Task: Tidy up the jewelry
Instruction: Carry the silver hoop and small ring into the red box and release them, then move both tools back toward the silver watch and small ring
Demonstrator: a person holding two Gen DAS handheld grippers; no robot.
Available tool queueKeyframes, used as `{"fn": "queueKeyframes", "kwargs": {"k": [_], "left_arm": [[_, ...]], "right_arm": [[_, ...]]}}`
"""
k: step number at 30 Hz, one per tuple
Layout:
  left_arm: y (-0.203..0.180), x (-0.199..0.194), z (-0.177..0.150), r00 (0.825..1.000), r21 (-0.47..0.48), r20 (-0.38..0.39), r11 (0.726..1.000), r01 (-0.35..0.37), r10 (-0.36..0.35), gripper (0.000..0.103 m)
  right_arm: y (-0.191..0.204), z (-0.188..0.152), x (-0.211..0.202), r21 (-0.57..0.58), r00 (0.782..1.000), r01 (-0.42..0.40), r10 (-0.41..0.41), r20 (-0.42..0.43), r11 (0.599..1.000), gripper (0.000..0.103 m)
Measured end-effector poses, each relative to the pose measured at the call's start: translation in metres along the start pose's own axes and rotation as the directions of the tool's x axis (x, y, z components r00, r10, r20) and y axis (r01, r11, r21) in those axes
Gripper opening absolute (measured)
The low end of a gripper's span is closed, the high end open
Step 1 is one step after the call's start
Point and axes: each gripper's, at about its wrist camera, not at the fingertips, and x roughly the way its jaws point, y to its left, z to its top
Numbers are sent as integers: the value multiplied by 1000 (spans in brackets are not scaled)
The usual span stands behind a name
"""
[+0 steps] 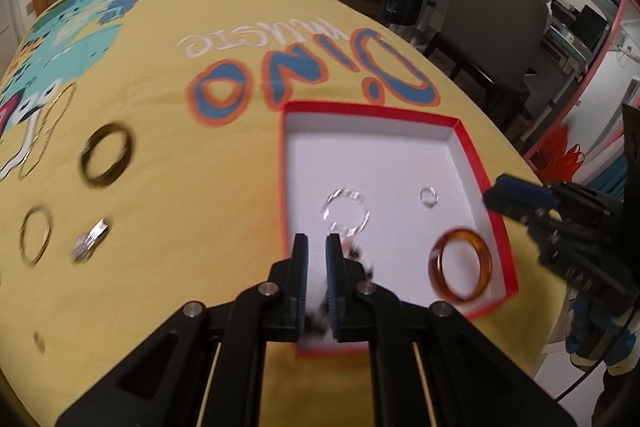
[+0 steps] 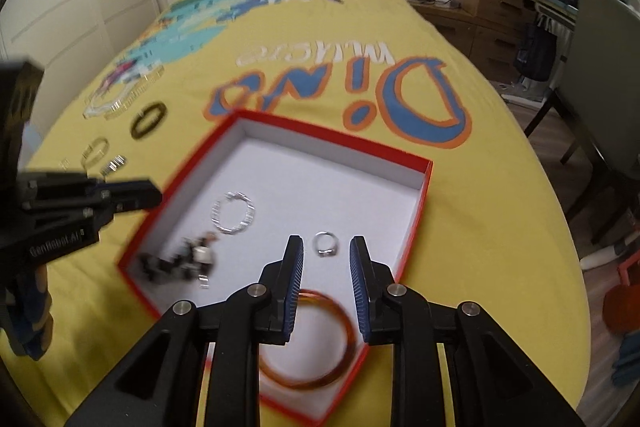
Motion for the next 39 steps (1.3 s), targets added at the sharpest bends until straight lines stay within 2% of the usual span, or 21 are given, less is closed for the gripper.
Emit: {"fn": "queueKeyframes", "kwargs": {"k": [6, 8, 10, 20, 26, 30, 32, 33, 39], "left_arm": [[38, -51, -42, 998, -33, 23, 998, -53, 53, 12], [52, -65, -54, 997, -52, 26, 996, -69, 70, 21], [70, -85, -70, 995, -76, 35, 993, -87, 90, 24], [142, -170, -140, 973, -181, 100, 966, -187, 207, 25], [172, -213, -176, 958, -215, 133, 951, -221, 253, 25], [188, -232, -196, 947, -235, 151, 941, -244, 283, 25], [197, -235, -201, 946, -254, 147, 935, -247, 290, 37], [204, -236, -205, 943, -269, 149, 930, -252, 298, 39], [225, -226, -209, 943, -307, 140, 919, -248, 302, 40]], "right_arm": [[37, -5, -38, 18, 997, -52, 51, 62, 998, 24], [54, -8, -51, 17, 994, -73, 72, 79, 997, 24], [69, -12, -59, 13, 993, -87, 86, 86, 996, 24], [142, -28, -96, -20, 986, -134, 135, 96, 991, 25], [194, -36, -119, -60, 980, -163, 169, 104, 985, 34], [225, -40, -126, -89, 977, -176, 185, 103, 980, 34], [239, -41, -126, -102, 976, -185, 195, 97, 977, 34], [245, -41, -124, -109, 976, -187, 197, 92, 976, 34], [269, -37, -97, -129, 974, -211, 219, 54, 969, 34]]}}
